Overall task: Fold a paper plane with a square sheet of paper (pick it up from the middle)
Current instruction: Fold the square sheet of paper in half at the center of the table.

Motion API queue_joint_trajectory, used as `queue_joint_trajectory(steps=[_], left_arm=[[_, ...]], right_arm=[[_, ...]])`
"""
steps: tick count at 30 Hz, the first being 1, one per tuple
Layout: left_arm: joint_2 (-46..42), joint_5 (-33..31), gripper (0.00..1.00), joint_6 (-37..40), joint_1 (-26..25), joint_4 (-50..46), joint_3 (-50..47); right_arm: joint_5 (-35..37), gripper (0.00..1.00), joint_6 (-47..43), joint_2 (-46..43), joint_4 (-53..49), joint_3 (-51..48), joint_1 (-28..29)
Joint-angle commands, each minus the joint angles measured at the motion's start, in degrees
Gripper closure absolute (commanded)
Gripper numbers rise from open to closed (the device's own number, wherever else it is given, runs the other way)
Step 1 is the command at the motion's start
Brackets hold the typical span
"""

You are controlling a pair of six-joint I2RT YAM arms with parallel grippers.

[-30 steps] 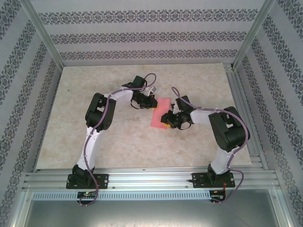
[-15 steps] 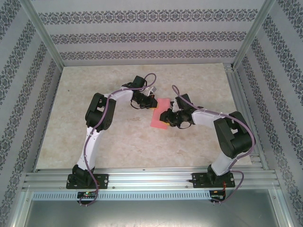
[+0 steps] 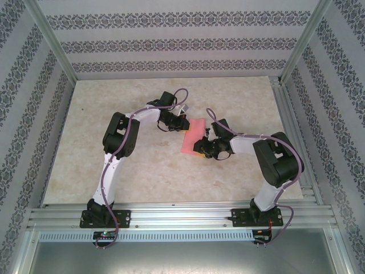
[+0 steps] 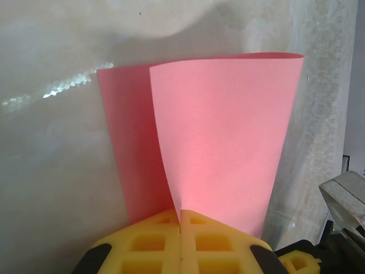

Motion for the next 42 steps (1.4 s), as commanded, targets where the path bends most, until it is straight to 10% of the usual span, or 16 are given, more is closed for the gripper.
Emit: queue_joint_trajectory(steps=[1,42], left_arm=[[-0.51,-1.47,0.94,0.48,0.12,-3.81,-0.72],[0.83,-0.73,0.93,1.00,0.11,-5.09,0.84]], right_arm=[[3.73,0.70,-2.68,-4.56,-6.25,2.90,-0.05],[-1.12,0.70,-5.18,11.65,-1.95,16.27,-8.04]])
